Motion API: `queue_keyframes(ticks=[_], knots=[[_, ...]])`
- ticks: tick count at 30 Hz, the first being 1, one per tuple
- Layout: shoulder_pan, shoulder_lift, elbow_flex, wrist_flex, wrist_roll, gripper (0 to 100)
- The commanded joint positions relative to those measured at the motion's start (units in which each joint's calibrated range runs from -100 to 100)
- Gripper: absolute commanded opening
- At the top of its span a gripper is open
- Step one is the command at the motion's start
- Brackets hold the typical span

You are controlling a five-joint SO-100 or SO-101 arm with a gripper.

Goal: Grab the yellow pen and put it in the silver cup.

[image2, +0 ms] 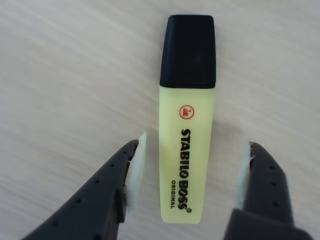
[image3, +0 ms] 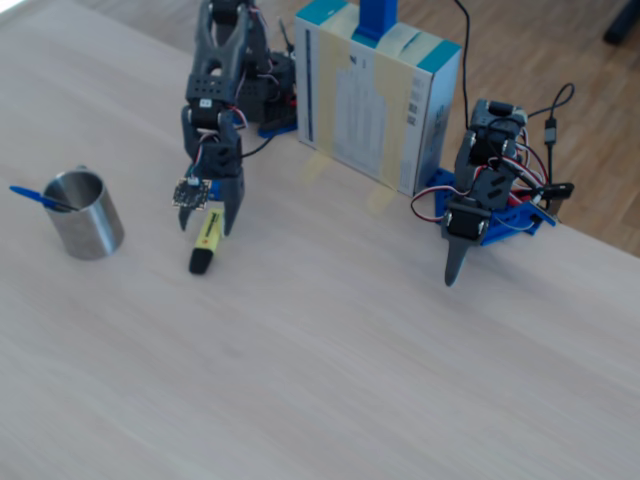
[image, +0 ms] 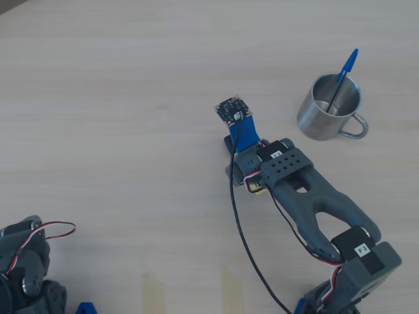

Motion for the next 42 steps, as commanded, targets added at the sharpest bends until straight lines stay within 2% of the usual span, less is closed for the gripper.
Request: queue_keyframes(ticks=[1,7,33,38,42], knots=[[0.52,0.34,-2.1,-0.83,-0.13,29],[0.52,2.08,-2.01,-4.26,0.03,29],[0.69,4.49,-2.01,-5.03,-0.39,29],[0.69,3.91,-0.65,-5.03,-1.38,22],[0.69,3.83,0.17,-5.03,-2.05,20]])
